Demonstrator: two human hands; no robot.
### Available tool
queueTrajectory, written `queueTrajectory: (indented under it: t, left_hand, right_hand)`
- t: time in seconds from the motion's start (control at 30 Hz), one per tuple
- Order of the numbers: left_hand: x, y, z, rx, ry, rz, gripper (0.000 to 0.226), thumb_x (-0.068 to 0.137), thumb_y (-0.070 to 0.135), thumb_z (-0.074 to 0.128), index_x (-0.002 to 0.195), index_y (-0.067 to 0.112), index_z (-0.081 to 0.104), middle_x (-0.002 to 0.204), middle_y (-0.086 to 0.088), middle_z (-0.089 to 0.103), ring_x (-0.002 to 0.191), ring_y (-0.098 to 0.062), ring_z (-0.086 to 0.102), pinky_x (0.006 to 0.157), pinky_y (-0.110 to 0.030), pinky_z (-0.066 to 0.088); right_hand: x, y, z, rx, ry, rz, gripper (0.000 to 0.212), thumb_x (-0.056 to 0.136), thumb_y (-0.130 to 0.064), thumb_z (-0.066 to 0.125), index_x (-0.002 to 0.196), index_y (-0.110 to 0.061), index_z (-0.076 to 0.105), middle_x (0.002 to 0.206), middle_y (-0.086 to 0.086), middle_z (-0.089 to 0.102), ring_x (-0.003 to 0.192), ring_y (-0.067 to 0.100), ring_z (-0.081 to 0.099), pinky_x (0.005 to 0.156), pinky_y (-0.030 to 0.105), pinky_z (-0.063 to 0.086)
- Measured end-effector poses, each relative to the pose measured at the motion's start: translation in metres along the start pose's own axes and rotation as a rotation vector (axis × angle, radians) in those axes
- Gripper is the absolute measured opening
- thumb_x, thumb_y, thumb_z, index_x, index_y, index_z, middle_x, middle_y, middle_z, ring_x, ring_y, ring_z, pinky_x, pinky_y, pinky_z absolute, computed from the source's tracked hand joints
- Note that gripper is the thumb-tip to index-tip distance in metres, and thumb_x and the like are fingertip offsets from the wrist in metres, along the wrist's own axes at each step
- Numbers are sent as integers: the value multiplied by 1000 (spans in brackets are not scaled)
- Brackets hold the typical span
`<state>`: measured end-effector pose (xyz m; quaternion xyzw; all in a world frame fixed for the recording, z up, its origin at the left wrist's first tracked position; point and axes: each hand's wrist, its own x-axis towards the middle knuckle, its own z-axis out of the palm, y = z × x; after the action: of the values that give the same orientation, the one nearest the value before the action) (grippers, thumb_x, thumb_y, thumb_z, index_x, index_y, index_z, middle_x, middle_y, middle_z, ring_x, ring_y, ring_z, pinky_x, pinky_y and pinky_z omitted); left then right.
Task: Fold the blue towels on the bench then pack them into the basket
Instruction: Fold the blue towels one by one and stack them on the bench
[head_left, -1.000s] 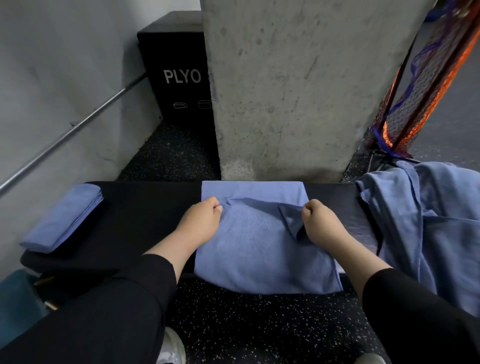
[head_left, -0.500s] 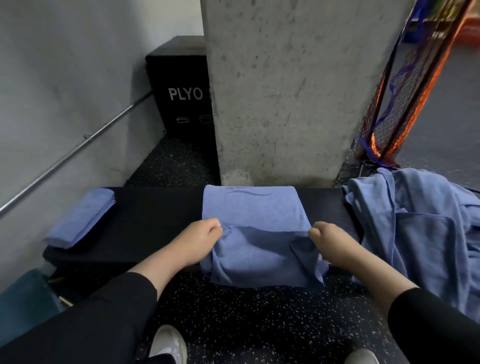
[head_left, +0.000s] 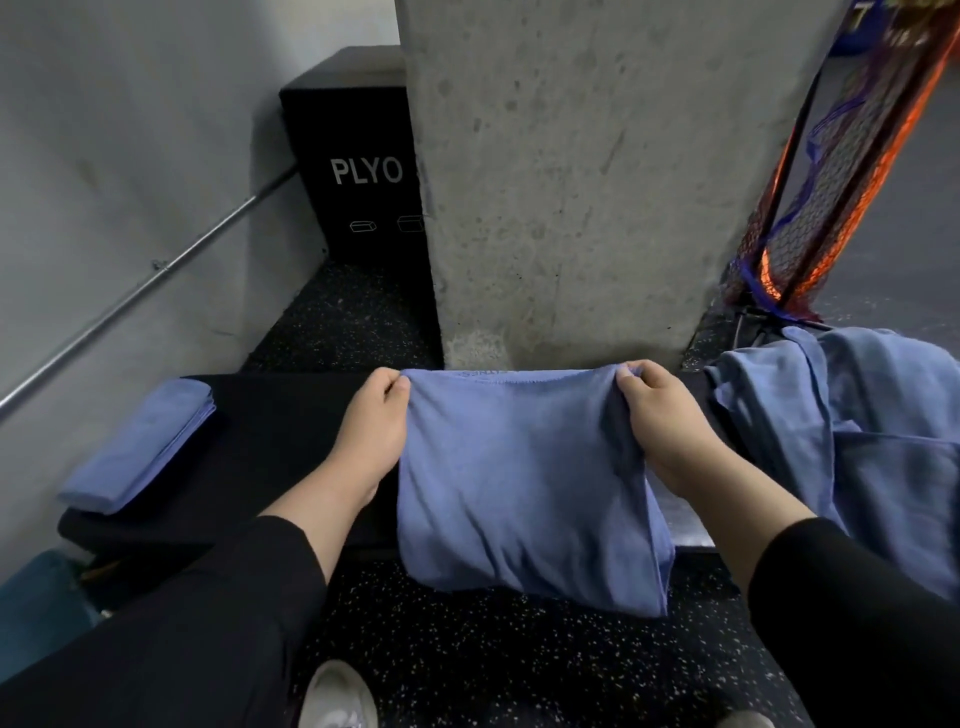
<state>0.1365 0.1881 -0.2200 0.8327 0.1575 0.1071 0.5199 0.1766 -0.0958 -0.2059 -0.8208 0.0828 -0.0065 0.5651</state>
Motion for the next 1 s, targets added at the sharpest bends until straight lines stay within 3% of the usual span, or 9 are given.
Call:
queueTrajectory:
  t: [0.1, 0.27, 0.43, 0.53, 0.7, 0.8, 0.9, 1.0]
  left_hand:
    - [11, -13, 10, 193, -75, 12, 28, 107, 27, 41, 95, 6, 56, 82, -7, 58, 70, -16, 46, 61, -34, 34]
    - [14, -29, 22, 511, -201, 50, 30, 107, 28, 39, 88, 7, 48, 80, -10, 59, 71, -24, 50, 61, -36, 33]
    - [5, -22, 17, 625, -313, 74, 33, 107, 32, 35, 79, 16, 41, 83, -7, 58, 73, -22, 49, 63, -36, 35]
    - [-6, -19, 11, 629, -379, 74, 33, 106, 32, 36, 82, 12, 45, 81, -8, 57, 70, -18, 45, 63, -35, 35]
    - [-32, -11, -2, 623, -496, 52, 32, 101, 26, 41, 71, 17, 36, 72, 0, 43, 67, -15, 36, 61, -35, 31]
    - [-44, -7, -11, 548, -506, 79, 31, 99, 21, 43, 70, 17, 36, 69, 1, 40, 66, -13, 34, 62, -35, 30]
    - [-47, -4, -23, 257, -453, 60, 34, 98, 12, 46, 66, 18, 41, 66, 0, 40, 64, -11, 39, 66, -33, 34]
    - [-45, 2, -30, -82, -354, -50, 39, 98, 11, 46, 61, 22, 44, 62, 2, 42, 62, -12, 41, 63, -33, 37]
  right_hand:
    - [7, 10, 13, -215, -60, -39, 28, 105, -27, 39, 96, -10, 60, 86, 4, 62, 78, 21, 52, 66, 35, 40]
    - [6, 29, 24, -484, -164, -33, 28, 106, -21, 36, 103, -1, 56, 96, 14, 62, 83, 28, 51, 67, 35, 32]
    - [-1, 29, 15, -650, -256, -18, 22, 105, -14, 36, 89, -6, 48, 90, 13, 59, 85, 31, 51, 64, 35, 28]
    - [-11, 30, 5, -733, -313, -7, 14, 106, -18, 36, 101, -15, 48, 101, 10, 57, 89, 25, 49, 76, 31, 36]
    - [-33, 30, -13, -772, -386, 0, 15, 107, -20, 37, 102, -16, 50, 99, 7, 55, 89, 23, 49, 79, 30, 38]
    - [-44, 28, -22, -720, -364, -16, 18, 106, -19, 38, 96, -14, 53, 91, 7, 55, 86, 22, 50, 77, 33, 40]
    - [-43, 25, -31, -463, -249, 17, 26, 98, -15, 42, 80, -2, 54, 72, 11, 54, 72, 22, 48, 67, 40, 44]
    - [-36, 13, -34, -253, -144, 11, 27, 97, -20, 46, 90, -2, 65, 70, 5, 60, 67, 19, 50, 65, 34, 41]
